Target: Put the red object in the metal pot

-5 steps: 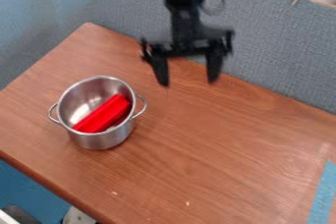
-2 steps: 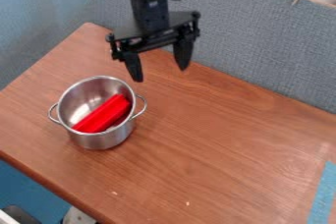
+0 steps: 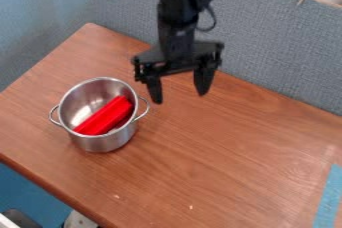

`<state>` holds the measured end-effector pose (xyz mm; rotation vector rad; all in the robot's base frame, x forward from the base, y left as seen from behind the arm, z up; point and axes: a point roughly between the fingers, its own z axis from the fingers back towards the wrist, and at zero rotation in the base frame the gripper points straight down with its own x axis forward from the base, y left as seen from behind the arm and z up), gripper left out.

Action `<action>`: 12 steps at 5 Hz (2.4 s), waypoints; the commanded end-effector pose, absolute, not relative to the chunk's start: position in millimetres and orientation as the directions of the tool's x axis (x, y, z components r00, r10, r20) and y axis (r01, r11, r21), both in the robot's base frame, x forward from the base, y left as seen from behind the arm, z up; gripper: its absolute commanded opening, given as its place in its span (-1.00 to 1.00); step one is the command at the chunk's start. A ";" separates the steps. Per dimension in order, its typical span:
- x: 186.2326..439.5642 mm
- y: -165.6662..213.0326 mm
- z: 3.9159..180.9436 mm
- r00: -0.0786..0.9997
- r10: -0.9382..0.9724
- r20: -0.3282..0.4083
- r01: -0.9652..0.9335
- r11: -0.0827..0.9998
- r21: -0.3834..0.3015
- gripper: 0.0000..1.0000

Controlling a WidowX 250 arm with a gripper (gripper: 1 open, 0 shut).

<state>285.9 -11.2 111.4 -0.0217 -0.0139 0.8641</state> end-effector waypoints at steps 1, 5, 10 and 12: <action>283.5 -27.7 140.2 0.444 0.894 0.054 -0.895 0.445 -0.012 1.00; 203.3 7.3 139.3 0.689 0.717 0.104 -0.720 0.693 -0.007 1.00; 314.2 -23.4 151.8 0.784 0.616 0.075 -0.620 0.784 0.034 1.00; 298.7 -45.9 149.9 0.834 0.548 0.057 -0.551 0.826 0.122 1.00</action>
